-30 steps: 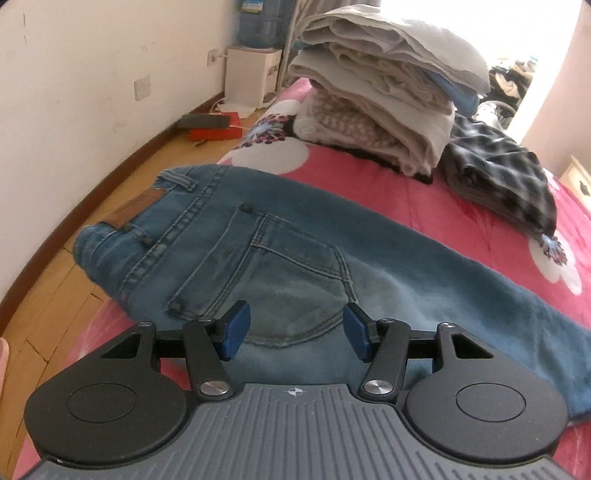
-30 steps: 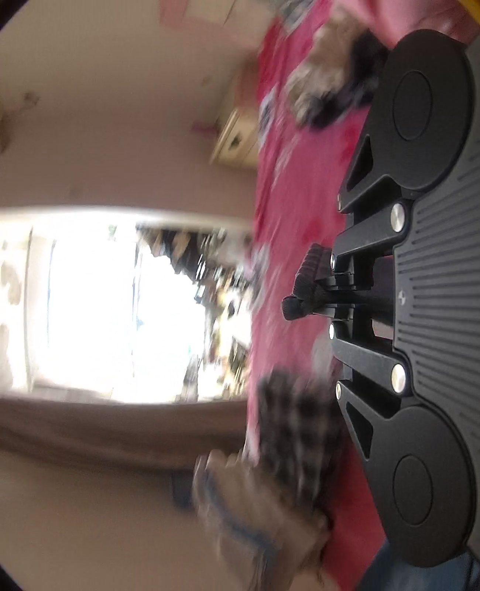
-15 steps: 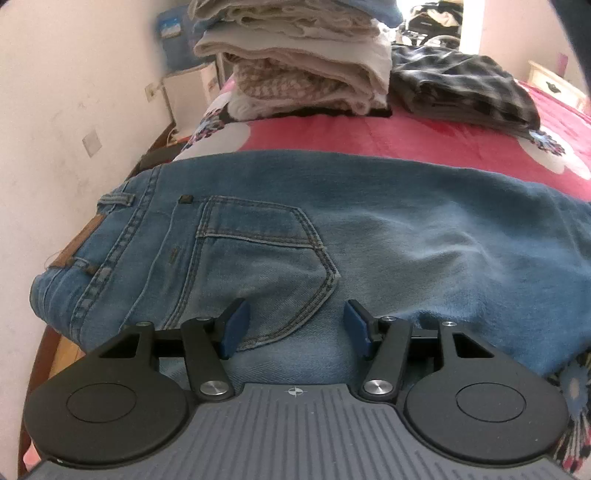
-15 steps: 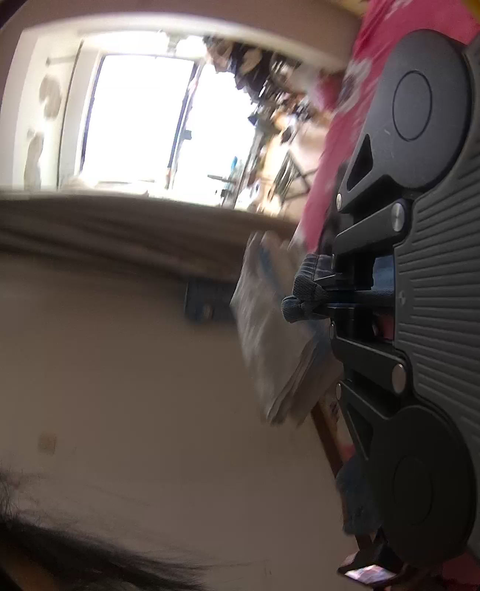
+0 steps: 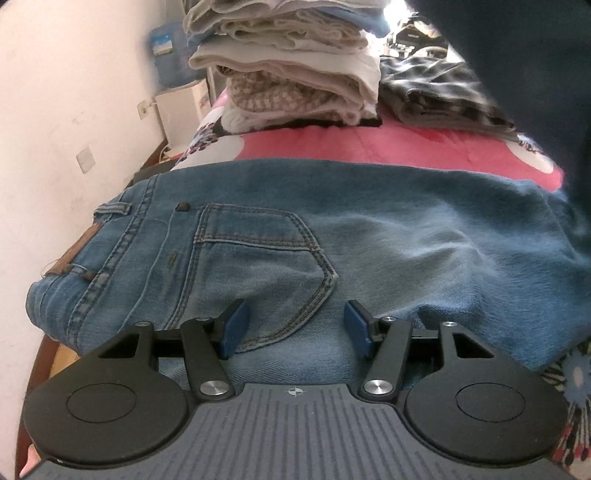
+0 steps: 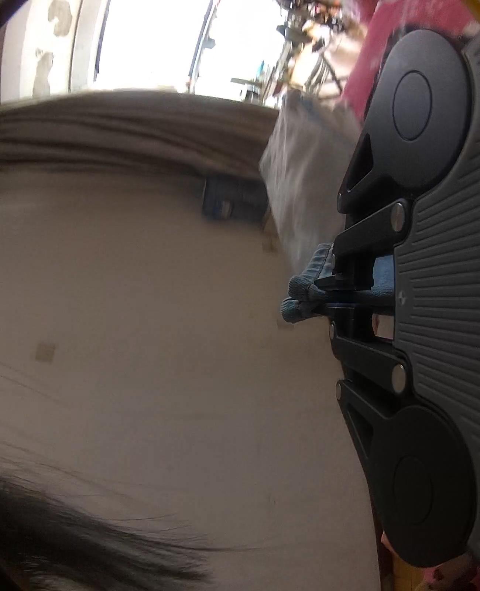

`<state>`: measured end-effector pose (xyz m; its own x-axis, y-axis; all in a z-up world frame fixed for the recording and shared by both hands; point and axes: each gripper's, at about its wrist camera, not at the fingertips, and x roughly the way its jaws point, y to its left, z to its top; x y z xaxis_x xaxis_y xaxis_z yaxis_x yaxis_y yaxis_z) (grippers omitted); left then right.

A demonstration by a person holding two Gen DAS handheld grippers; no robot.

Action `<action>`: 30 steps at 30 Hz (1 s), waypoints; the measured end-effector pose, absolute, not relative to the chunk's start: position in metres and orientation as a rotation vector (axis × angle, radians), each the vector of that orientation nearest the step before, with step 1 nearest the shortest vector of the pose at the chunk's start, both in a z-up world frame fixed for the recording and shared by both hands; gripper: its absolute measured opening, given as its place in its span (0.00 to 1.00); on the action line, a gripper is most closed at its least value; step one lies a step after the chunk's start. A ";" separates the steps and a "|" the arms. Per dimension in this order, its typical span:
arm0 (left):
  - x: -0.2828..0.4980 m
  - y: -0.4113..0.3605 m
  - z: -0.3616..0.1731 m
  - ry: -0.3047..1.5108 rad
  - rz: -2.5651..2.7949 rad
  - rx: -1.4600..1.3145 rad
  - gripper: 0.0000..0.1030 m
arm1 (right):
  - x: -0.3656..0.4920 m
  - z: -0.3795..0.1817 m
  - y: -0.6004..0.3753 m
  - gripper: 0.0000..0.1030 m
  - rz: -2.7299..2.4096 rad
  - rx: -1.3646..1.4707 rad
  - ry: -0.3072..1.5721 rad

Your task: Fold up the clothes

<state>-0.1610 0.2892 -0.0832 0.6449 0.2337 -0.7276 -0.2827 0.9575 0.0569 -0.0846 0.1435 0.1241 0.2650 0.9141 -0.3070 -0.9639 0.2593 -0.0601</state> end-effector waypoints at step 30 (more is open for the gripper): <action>-0.311 0.447 -0.082 0.555 0.561 -0.914 0.56 | -0.060 -0.003 0.321 0.57 1.700 -0.129 0.912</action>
<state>-0.3112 0.4470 -0.0819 0.7249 0.2096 -0.6562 -0.6583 0.4913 -0.5703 -0.0601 0.3209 -0.0031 -0.3493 0.7791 -0.5206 -0.8645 -0.0537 0.4998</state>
